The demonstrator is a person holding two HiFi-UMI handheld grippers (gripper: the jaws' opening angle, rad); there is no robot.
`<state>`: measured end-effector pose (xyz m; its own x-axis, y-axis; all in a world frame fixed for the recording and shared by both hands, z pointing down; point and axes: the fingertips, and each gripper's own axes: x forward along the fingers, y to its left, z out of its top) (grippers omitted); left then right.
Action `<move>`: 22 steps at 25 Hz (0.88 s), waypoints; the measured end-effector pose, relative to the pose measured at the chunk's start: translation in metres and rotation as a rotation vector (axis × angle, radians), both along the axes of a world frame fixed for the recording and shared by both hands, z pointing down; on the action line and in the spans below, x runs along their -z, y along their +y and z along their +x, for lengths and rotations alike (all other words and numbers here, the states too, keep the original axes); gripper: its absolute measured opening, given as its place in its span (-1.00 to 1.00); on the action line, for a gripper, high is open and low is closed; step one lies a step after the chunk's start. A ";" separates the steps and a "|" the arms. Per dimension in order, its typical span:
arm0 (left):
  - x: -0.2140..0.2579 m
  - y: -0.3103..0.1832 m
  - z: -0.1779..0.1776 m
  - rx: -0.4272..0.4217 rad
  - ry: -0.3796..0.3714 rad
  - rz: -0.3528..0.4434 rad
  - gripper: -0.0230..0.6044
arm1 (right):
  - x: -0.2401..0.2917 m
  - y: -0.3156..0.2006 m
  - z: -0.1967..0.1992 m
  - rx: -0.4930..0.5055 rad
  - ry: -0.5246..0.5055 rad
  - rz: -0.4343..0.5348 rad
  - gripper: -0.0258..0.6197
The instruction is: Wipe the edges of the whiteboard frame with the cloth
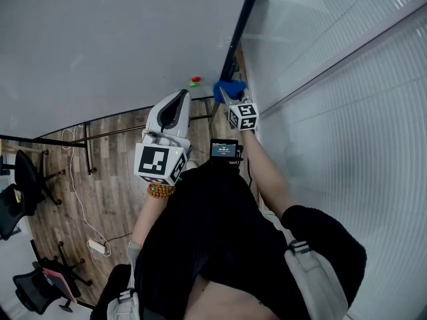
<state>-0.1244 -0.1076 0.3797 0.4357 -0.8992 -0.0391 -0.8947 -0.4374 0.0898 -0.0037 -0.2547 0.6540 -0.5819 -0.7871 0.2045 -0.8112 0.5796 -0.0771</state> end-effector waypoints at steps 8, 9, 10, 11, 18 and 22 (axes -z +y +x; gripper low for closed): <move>0.002 0.007 -0.013 0.024 0.003 0.003 -0.92 | -0.039 0.003 0.002 -0.060 0.073 -0.139 -0.42; 0.003 0.008 -0.016 0.028 0.005 0.003 -0.92 | -0.042 0.003 0.001 -0.067 0.075 -0.156 -0.42; 0.004 0.009 -0.018 0.033 0.007 0.003 -0.92 | -0.045 0.003 0.001 -0.073 0.081 -0.173 -0.42; 0.004 0.009 -0.020 0.036 0.008 0.003 -0.92 | -0.049 0.003 0.001 -0.077 0.091 -0.190 -0.42; -0.006 0.013 -0.031 0.055 0.014 -0.001 -0.92 | -0.068 0.001 0.002 -0.085 0.101 -0.239 -0.41; -0.013 0.011 -0.031 0.049 0.004 -0.005 -0.92 | -0.073 0.007 0.007 -0.078 0.105 -0.318 -0.54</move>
